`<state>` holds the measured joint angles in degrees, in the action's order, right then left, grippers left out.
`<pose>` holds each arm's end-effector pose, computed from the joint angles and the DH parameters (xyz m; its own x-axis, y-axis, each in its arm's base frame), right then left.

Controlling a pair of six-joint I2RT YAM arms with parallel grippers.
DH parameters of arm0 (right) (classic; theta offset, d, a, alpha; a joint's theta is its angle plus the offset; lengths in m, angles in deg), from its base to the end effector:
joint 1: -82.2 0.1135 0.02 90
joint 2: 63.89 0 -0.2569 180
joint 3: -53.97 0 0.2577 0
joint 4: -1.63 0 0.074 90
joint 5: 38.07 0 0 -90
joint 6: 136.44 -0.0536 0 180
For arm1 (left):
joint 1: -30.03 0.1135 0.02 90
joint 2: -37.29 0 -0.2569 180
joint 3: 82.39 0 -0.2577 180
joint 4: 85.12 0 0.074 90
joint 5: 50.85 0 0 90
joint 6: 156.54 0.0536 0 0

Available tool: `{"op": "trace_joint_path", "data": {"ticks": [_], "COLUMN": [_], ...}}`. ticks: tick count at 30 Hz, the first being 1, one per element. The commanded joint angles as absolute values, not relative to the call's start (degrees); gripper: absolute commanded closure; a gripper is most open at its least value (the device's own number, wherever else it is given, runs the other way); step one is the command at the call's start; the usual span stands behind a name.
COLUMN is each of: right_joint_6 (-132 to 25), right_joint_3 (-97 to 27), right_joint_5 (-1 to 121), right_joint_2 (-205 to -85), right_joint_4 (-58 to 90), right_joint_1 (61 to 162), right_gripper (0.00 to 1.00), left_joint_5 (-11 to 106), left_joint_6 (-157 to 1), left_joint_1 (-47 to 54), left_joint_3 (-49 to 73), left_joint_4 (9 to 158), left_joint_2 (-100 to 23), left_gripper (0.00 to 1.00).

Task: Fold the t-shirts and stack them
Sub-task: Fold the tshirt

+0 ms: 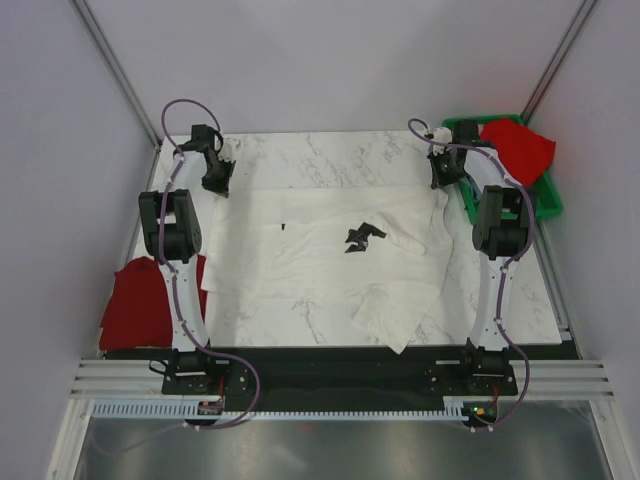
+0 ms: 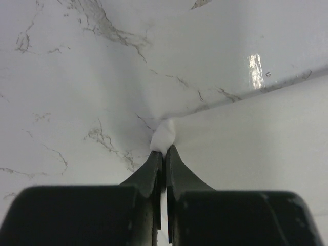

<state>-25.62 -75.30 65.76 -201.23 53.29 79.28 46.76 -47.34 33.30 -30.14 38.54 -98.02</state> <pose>0.5276 -0.0141 0.1425 -0.7810 -0.3057 -0.5445 -0.3728 0.9278 0.0138 0.5136 0.0222 0.1461 -0.8462 0.2782 -0.4546 0.2964 0.9545 0.0324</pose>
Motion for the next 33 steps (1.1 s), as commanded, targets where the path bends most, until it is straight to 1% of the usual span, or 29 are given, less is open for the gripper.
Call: {"op": "trace_joint_path", "data": {"ticks": [1,7,8,9,10,12,13,14,16,17,19,20,22,23,25,26,27,29,30,33], "right_joint_6": [-24.6,-25.6,-26.0,-26.1,-26.1,-26.1,-26.1,-25.9,-25.7,-25.6,-25.3,-25.2,-24.9,-24.9,-24.9,-24.8,-24.7,-24.7,-24.6,-24.1], "right_joint_3": [-77.5,-77.9,-77.5,-77.2,-74.0,-72.9,-70.7,-69.6,-66.2,-64.8,-60.4,-59.0,-55.8,-55.2,-54.1,-54.0,-54.1,-54.7,-55.4,-57.4], "right_joint_5": [67.2,67.8,67.8,68.2,69.2,69.5,69.5,69.6,69.2,68.8,68.3,68.0,67.8,67.6,66.8,66.6,66.3,66.0,65.6,64.2], "right_joint_2": [-199.4,-188.1,-184.8,-183.1,-177.2,-173.0,-170.8,-166.7,-162.4,-160.2,-153.3,-148.7,-144.0,-139.7,-135.4,-131.3,-129.5,-124.4,-122.9,-119.0], "right_joint_4": [54.8,52.5,52.2,51.9,50.3,49.9,49.4,49.4,49.2,49.0,48.2,48.1,48.1,48.2,48.8,49.2,49.7,51.3,52.5,53.7], "right_joint_1": [78.9,78.6,78.5,78.4,78.2,78.2,78.1,78.1,78.0,78.0,78.0,77.9,77.9,77.9,77.9,77.9,77.9,77.9,77.9,77.9], "right_gripper": [1.00,1.00,1.00,1.00,1.00,1.00,1.00,1.00,1.00,1.00,1.00,1.00,1.00,1.00,1.00,1.00,1.00,1.00,1.00,1.00], "left_joint_5": [45.4,47.1,47.8,48.0,48.8,49.3,49.5,50.0,49.8,49.4,48.8,48.6,48.5,48.1,47.9,47.4,47.1,46.4,46.3,46.4], "left_joint_6": [-46.7,-47.6,-47.5,-47.8,-48.4,-48.7,-48.7,-48.9,-49.0,-49.1,-49.0,-48.8,-47.8,-47.5,-46.3,-45.9,-45.3,-44.1,-43.8,-42.4], "left_joint_1": [34.2,35.4,35.5,35.6,35.8,35.9,36.0,36.1,36.3,36.5,37.0,37.4,37.8,37.9,37.9,37.9,37.9,37.9,37.9,37.9], "left_joint_3": [-30.1,-27.3,-26.6,-26.0,-22.7,-21.6,-19.4,-18.3,-14.5,-13.2,-9.1,-7.7,-3.8,-2.7,-0.3,0.2,1.2,1.6,1.9,1.6], "left_joint_4": [39.5,39.5,39.5,39.5,39.6,39.5,39.6,39.8,40.1,40.4,41.7,42.3,43.8,44.1,44.6,44.8,44.9,44.9,45.0,45.6], "left_joint_2": [-93.4,-79.8,-77.9,-73.9,-67.9,-65.7,-61.5,-59.5,-55.2,-51.2,-46.7,-42.0,-37.7,-33.2,-28.9,-27.0,-23.2,-20.1,-17.0,-13.3], "left_gripper": [0.98,0.98,0.98,0.98,0.98,0.98,0.98,0.98,0.98,0.98,0.98,0.98,0.98,0.98,0.98,0.98,0.98,0.98,0.98,0.98]}}
